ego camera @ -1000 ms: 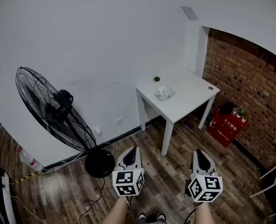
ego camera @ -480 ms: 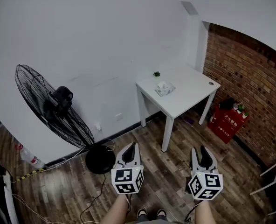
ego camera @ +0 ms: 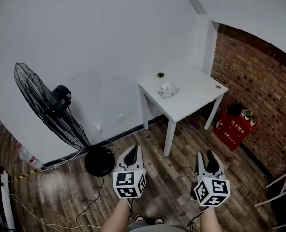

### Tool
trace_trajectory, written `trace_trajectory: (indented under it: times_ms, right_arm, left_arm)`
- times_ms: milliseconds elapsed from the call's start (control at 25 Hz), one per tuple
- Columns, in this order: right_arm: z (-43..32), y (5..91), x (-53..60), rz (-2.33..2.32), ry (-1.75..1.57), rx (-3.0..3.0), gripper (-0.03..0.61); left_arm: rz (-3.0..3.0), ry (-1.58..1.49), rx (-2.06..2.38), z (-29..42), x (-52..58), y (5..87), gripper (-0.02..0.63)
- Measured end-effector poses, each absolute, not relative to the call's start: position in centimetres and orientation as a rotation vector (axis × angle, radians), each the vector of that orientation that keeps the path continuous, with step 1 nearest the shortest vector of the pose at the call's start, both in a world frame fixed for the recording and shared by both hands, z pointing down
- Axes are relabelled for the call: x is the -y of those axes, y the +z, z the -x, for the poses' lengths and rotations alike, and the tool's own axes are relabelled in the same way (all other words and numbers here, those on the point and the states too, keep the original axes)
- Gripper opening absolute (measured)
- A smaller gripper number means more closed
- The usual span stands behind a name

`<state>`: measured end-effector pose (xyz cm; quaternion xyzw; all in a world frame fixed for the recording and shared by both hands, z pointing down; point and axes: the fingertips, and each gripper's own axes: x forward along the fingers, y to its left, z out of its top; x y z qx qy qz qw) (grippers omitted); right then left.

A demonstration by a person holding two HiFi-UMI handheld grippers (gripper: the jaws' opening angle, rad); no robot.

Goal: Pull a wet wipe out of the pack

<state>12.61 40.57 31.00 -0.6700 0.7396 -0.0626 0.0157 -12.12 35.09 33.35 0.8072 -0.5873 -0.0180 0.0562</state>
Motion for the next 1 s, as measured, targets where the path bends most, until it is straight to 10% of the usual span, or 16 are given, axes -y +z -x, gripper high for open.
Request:
trace_trajectory:
  times_ms: [1000]
  right_arm:
    - [-20.9, 33.2, -28.1, 2.103, -0.268, -2.259, 0.146]
  left_arm:
    - [-2.426, -0.049, 1.764, 6.2, -22.7, 35.4, 0.003]
